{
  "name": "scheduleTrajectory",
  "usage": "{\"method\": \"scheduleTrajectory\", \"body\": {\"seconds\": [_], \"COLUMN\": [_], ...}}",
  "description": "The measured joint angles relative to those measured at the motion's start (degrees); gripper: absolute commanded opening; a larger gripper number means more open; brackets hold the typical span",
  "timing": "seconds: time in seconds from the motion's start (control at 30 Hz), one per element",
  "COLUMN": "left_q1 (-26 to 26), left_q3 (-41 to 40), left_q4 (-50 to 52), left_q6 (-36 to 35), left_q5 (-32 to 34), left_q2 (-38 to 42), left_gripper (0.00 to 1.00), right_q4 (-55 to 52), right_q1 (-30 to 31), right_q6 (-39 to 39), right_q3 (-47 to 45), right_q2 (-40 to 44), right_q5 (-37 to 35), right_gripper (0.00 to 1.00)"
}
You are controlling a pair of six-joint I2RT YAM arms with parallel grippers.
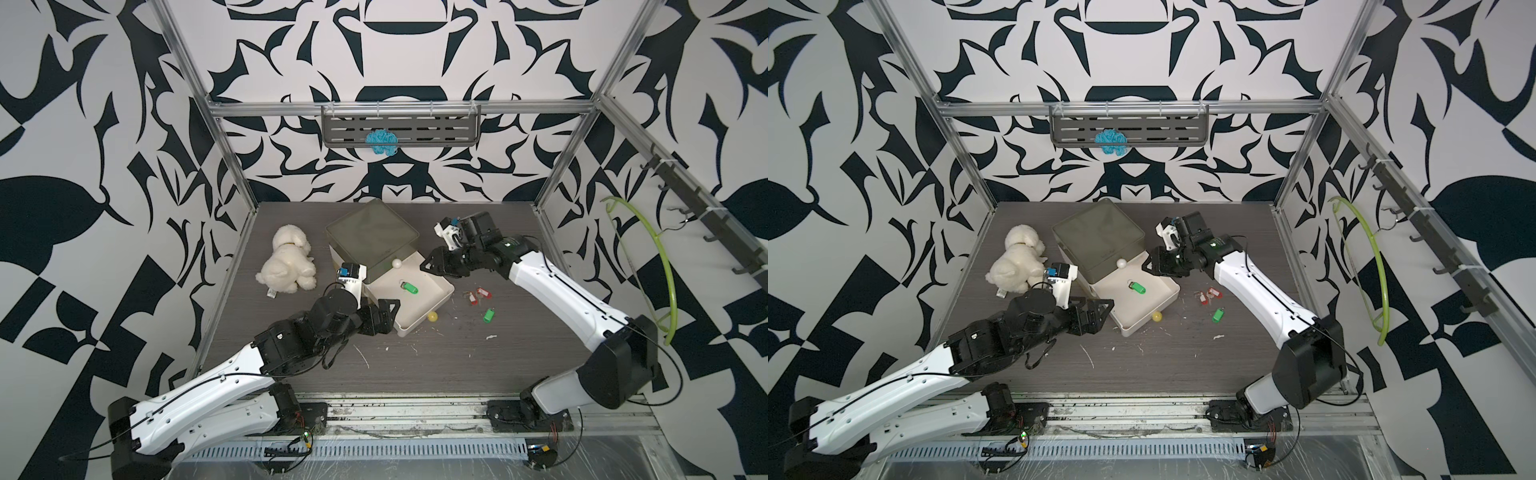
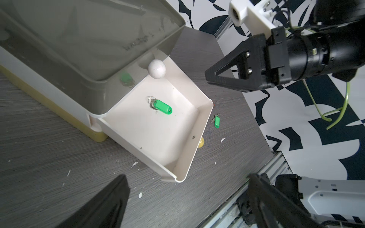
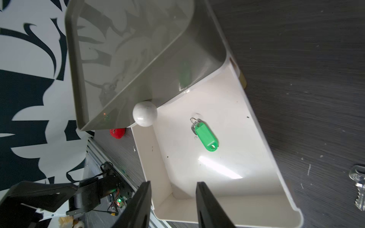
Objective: Take the keys out of the drawer
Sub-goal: Pick up the key from the drawer.
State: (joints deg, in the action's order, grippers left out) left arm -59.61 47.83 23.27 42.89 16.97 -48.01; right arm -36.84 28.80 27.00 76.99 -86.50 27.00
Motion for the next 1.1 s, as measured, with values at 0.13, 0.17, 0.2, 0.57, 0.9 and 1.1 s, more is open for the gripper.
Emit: {"method": "scheduleTrajectory", "body": {"seconds": [0.13, 0.17, 0.2, 0.57, 0.9, 1.1], "left_q1": [0.1, 0.2, 0.2, 0.2, 0.2, 0.2], "left_q3": [-0.7, -0.9, -1.2, -1.5, -2.6, -3.3], "left_q4": [0.9, 1.0, 1.3, 2.6, 4.4, 5.3], "left_q6": [1.2, 1.4, 1.6, 2.3, 2.6, 2.7], "left_q5": [0.2, 0.3, 0.3, 1.4, 3.4, 4.1], "left_q2": [1.4, 1.6, 1.7, 2.8, 7.3, 7.9], "left_gripper": [0.99, 0.99, 0.99, 0.99, 0.99, 0.99], "right_q4": [-0.7, -0.7, -0.7, 3.9, 10.7, 11.3], "right_q1": [2.8, 3.3, 3.8, 6.0, 6.2, 6.2], "right_q6": [-1.6, -1.8, -2.0, -4.9, -10.9, -12.7], "right_q3": [1.3, 1.3, 1.3, -0.9, -5.2, -5.2], "right_q2": [-3.2, -4.0, -4.7, -9.2, -10.1, -12.5], "right_q5": [-1.5, -1.8, -2.1, -5.1, -6.1, -7.4], "right_gripper": [0.40, 0.40, 0.40, 0.36, 0.37, 0.41]}}
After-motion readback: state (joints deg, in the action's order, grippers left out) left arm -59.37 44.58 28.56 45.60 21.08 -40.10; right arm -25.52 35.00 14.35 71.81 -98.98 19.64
